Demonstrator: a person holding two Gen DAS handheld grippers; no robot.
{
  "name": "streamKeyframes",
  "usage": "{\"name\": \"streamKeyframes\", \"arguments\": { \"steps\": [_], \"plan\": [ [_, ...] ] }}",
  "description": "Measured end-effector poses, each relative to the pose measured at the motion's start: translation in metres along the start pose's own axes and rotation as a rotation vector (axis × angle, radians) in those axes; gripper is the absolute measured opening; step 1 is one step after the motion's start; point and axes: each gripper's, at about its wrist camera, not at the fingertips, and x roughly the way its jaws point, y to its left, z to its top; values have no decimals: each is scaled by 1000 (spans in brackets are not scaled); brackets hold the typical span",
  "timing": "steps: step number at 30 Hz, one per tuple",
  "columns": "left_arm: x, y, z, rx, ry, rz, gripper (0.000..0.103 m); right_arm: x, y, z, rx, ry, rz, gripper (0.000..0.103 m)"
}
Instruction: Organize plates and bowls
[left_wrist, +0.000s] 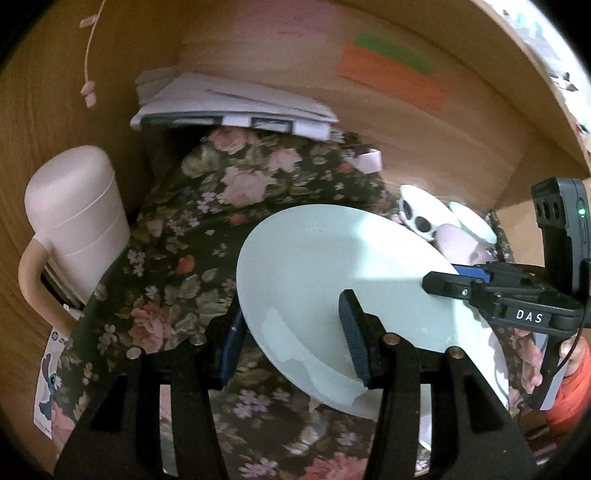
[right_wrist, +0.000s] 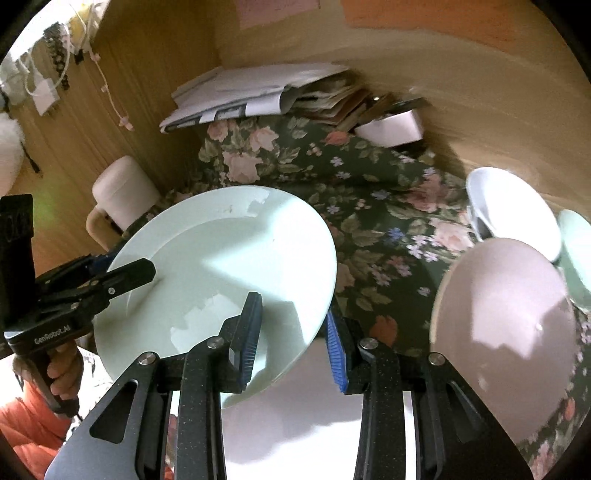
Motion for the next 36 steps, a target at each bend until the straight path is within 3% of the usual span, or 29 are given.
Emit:
{"name": "streamKeyframes", "arguments": {
  "steps": [19, 36],
  "plan": [
    [-30, -65, -26, 70, -13, -56, 49, -58, -16, -56, 64, -71, -61, 30],
    [-18, -96, -55, 72, 56, -95, 49, -68, -39, -99, 157, -56, -68, 30]
  ]
}}
